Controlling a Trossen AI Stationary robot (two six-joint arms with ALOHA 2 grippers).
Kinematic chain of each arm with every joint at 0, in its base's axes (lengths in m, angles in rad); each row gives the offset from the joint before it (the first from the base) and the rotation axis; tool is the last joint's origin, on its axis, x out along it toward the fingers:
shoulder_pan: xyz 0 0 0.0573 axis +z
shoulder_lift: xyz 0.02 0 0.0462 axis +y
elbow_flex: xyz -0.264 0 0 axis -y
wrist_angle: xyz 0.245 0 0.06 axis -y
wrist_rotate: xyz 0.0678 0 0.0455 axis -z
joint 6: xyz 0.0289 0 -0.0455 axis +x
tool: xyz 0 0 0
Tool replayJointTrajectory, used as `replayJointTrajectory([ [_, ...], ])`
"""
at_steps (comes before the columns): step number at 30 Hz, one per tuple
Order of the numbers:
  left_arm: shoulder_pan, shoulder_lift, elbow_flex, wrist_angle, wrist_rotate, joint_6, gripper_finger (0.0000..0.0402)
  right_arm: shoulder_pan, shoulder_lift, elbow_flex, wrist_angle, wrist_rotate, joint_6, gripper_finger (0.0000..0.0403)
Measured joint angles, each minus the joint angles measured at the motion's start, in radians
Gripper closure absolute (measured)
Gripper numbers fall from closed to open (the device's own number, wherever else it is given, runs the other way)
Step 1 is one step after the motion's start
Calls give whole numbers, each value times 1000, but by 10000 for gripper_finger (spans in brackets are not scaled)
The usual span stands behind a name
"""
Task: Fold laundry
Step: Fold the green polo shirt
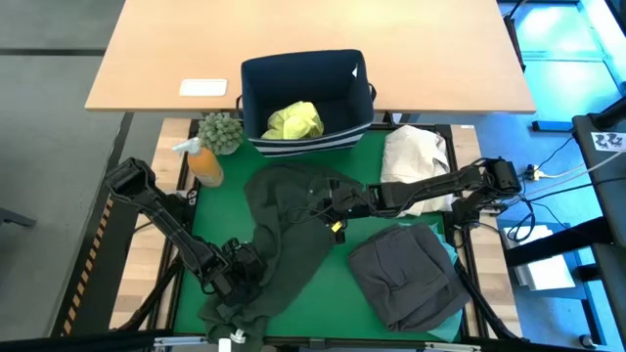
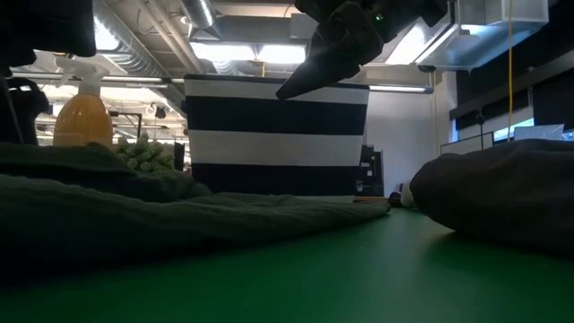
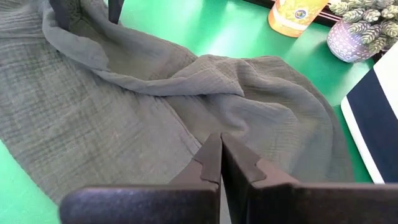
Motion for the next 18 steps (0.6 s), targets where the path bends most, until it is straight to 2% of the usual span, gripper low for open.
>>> replayJointTrajectory([
  [18,21,-1,0,33,41,90,159,0,0,0,0,0,0,398],
])
